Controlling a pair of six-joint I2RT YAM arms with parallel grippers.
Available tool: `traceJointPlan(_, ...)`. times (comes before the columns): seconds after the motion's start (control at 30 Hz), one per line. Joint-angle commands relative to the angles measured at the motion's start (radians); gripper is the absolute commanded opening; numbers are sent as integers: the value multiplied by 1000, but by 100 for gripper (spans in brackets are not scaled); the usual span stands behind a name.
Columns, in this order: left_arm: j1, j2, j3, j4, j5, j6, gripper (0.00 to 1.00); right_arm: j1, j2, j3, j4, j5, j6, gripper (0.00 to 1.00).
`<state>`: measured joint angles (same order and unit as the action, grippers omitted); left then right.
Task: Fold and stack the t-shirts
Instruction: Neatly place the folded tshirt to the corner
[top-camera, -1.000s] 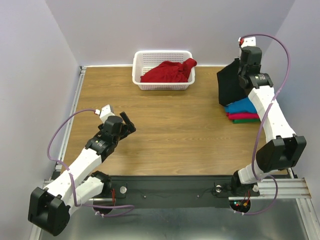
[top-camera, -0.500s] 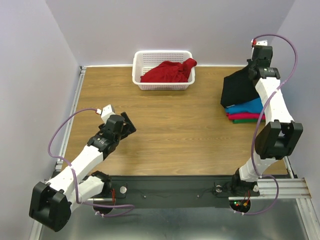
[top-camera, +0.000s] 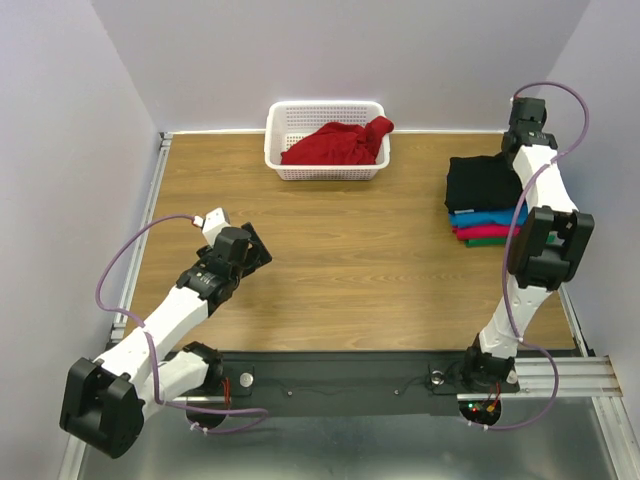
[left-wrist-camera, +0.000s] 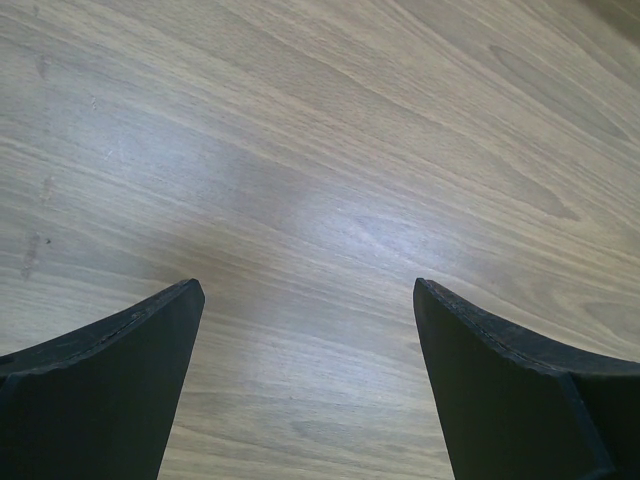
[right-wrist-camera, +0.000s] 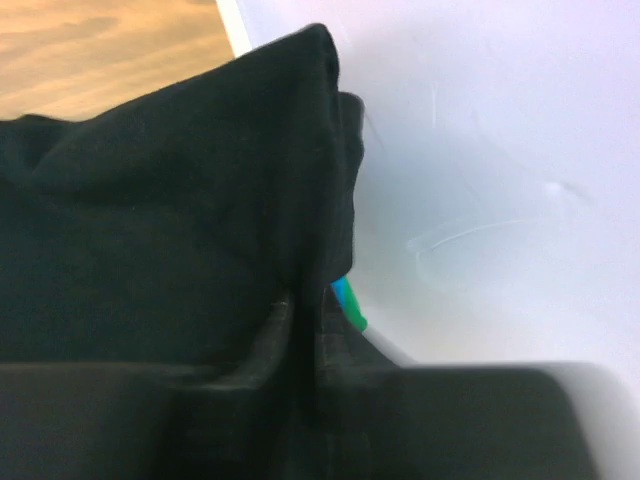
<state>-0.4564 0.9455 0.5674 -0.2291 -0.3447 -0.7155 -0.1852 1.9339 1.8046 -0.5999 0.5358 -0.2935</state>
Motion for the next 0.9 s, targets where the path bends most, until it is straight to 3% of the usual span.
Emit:
traceJointPlan(0.0, 4, 6, 42, 1, -28, 8, 98, -23, 52, 61, 35, 99, -16, 33)
traceJointPlan(0.03, 4, 4, 42, -3, -28, 8, 98, -28, 65, 74, 37, 99, 2, 63)
traceJointPlan(0.2, 4, -5, 45, -9, -28, 5, 98, -26, 56, 104, 37, 56, 77, 100)
traceJointPlan(0.33, 4, -30, 46, -9, -11, 4, 98, -26, -36, 88, 35, -14, 151, 100)
traceJointPlan(0.5, 5, -54, 98, -36, 30, 1, 98, -17, -273, -103, 35, -366, 321, 100)
traceJointPlan(0.6, 5, -79, 124, -72, 59, -9, 98, 22, -372, -215, 35, -468, 425, 100)
traceJointPlan(0.77, 5, -149, 144, -128, 92, 11, 98, 69, -643, -556, 46, -576, 609, 100)
traceJointPlan(0.87, 5, -195, 149, -183, 55, -8, 98, 69, -821, -753, 43, -473, 654, 100)
